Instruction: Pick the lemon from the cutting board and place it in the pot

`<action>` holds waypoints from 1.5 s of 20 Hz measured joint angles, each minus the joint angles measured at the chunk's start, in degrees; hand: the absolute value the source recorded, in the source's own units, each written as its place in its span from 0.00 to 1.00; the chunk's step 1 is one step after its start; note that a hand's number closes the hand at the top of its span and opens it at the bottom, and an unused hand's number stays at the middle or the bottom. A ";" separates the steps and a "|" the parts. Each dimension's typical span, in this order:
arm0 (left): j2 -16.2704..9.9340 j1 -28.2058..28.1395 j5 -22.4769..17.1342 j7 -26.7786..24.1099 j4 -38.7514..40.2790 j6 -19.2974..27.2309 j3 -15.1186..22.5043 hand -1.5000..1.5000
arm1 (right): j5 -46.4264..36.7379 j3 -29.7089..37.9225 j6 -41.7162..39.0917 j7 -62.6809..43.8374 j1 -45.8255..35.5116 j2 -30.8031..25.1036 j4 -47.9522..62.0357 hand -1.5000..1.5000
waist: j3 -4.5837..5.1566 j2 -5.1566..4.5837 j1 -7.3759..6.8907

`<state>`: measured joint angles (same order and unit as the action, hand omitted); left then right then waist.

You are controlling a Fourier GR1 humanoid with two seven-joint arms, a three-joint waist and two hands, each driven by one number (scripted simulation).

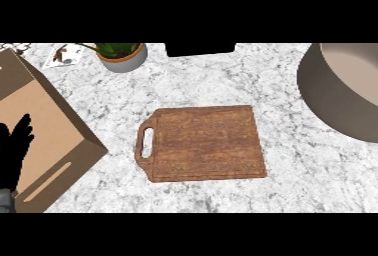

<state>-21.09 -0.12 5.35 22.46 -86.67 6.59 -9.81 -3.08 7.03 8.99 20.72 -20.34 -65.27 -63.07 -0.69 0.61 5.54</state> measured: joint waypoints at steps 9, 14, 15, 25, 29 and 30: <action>1.41 6.19 2.12 -0.06 2.83 -1.21 3.54 0.50 | 3.49 4.63 -18.79 11.67 -5.38 -8.71 17.67 1.00 | 0.46 -0.91 -5.86; 1.98 7.06 2.93 -0.45 3.95 -1.53 3.98 0.50 | -0.83 1.09 -22.02 10.29 -11.98 -6.74 22.43 1.00 | 0.61 -1.05 -7.08; 2.17 7.47 3.06 -0.31 4.19 -1.51 4.06 0.50 | -1.93 0.17 -22.48 9.60 -13.66 -6.23 22.93 1.00 | 0.61 -1.09 -7.24; 2.60 8.36 3.57 -0.19 4.79 -2.04 3.77 0.50 | -10.63 -6.91 -24.74 6.08 -21.81 4.41 30.60 0.00 | 0.59 -1.09 -7.55; 2.44 8.05 3.18 -0.24 4.80 -2.77 3.28 0.50 | -12.02 -7.40 -25.81 6.17 -24.31 8.70 35.56 0.00 | 0.59 -1.13 -7.59; 2.53 7.93 3.18 -0.18 4.64 -2.77 3.23 0.50 | -11.97 -7.10 -26.16 6.07 -25.34 9.64 36.78 0.00 | 0.57 -1.14 -7.61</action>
<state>-18.57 7.81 8.53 22.28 -82.03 3.81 -6.58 -15.05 -0.07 -17.17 26.80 -45.67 -55.63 -26.30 -0.12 -0.54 -2.07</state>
